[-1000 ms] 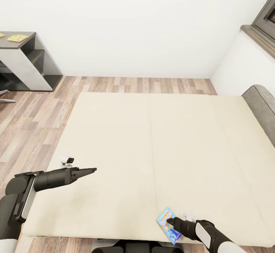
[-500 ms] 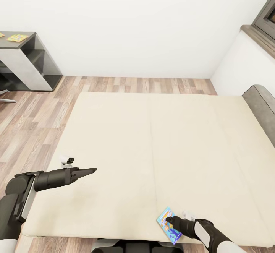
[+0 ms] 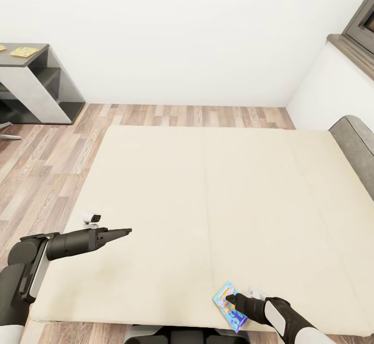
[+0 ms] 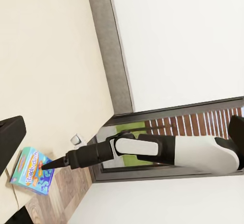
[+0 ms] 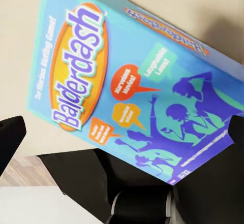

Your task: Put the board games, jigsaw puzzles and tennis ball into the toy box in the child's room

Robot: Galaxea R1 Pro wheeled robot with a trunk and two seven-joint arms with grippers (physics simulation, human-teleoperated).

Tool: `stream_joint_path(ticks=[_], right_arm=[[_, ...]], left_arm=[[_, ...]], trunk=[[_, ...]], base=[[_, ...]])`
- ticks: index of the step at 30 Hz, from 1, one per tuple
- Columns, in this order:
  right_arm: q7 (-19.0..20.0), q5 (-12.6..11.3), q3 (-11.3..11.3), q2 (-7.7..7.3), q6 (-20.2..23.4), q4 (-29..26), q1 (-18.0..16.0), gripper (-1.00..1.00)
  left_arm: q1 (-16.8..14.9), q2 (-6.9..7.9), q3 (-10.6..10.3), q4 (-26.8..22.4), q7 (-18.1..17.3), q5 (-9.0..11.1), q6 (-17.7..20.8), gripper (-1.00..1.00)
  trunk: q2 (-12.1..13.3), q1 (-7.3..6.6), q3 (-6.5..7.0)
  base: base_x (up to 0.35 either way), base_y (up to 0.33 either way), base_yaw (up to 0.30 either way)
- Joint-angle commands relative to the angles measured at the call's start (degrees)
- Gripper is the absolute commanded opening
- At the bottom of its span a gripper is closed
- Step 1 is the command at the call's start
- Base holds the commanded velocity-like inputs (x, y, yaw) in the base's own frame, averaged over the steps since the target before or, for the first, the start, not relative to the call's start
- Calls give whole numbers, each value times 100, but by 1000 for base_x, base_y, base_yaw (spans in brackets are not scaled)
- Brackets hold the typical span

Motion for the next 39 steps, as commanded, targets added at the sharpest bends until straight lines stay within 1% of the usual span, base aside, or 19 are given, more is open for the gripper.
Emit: stream_joint_path(ticks=[1, 15, 39], right_arm=[[11, -6, -31, 0, 41, -7, -1, 100], [-11, -7, -39, -8, 67, 43, -1, 100], [-23, -8, -62, -46, 43, 55, -1, 100]], left_arm=[[-3, 1, 0, -1, -24, -5, 61, 100], [-2, 1, 0, -1, -24, -5, 61, 100], [-3, 7, 0, -1, -24, -5, 61, 100]], trunk=[[-9, 3, -7], [-9, 3, -40], [-9, 3, -186]], base=[[0, 0, 0], [0, 0, 0], [0, 0, 0]])
